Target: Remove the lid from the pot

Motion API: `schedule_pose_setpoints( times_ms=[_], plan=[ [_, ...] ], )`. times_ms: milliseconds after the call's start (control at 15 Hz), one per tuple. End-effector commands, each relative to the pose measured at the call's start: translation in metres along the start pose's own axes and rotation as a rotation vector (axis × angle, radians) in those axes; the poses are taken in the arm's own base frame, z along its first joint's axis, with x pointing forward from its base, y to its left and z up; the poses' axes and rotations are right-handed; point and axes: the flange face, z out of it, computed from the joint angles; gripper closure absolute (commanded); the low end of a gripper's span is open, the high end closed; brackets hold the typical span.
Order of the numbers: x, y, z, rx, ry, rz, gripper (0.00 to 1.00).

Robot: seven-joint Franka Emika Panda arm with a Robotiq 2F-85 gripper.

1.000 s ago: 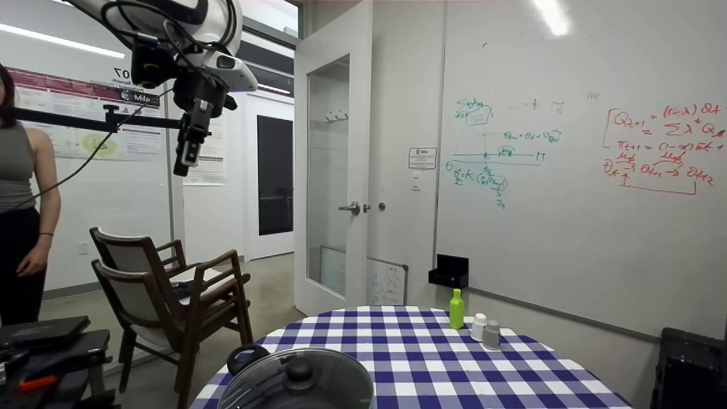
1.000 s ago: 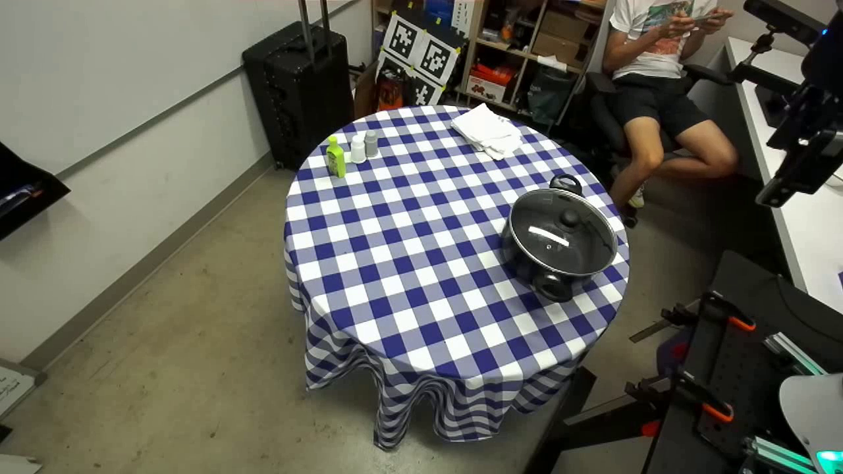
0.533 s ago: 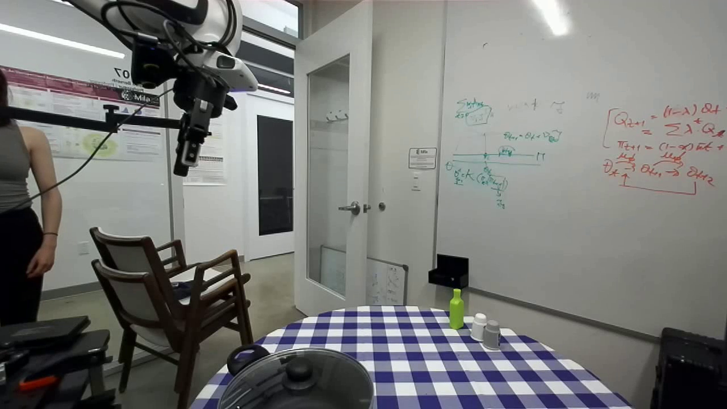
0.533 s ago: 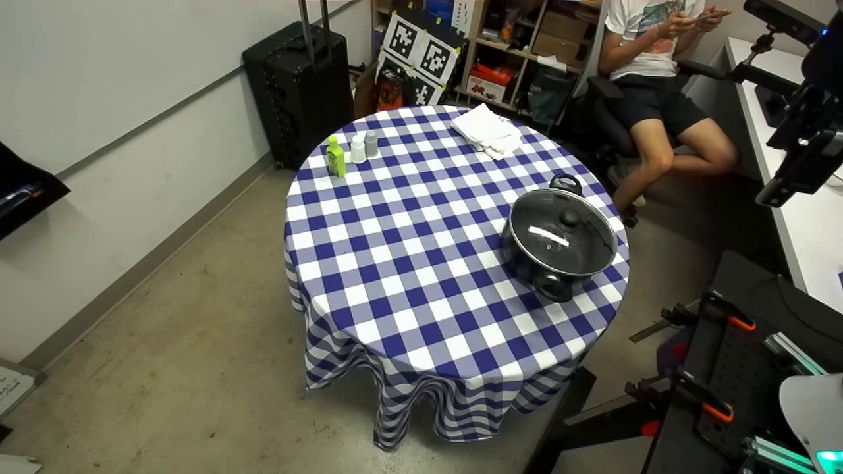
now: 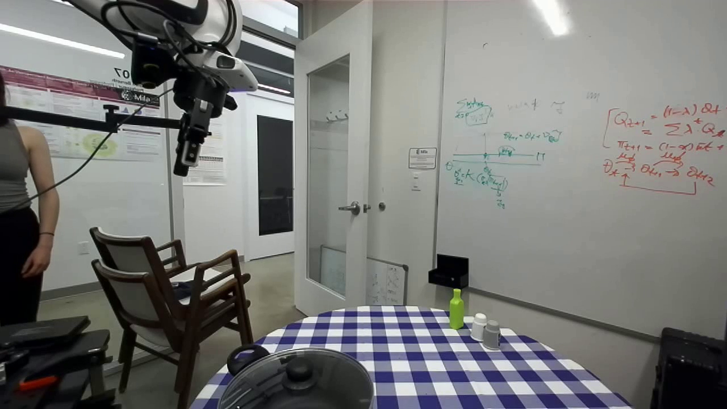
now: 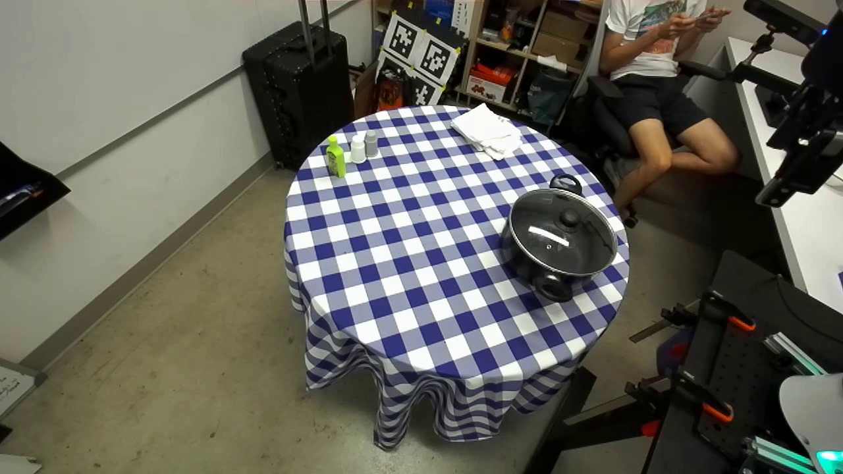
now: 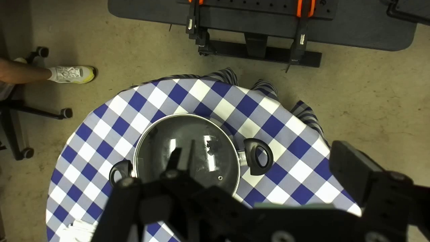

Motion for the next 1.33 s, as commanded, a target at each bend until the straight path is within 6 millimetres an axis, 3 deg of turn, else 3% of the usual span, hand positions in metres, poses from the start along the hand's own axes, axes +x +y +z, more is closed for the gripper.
schedule_pose_setpoints(
  times_ms=[0, 733, 1000, 1267],
  plan=[
    [0.0, 0.0, 0.0, 0.0, -0.001, 0.0, 0.0],
    [0.006, 0.006, 0.007, 0.018, -0.01, 0.027, 0.0],
    [0.03, 0.012, 0.025, 0.068, 0.029, 0.079, 0.0],
    [0.061, 0.024, 0.059, 0.117, 0.037, 0.151, 0.0]
  ],
)
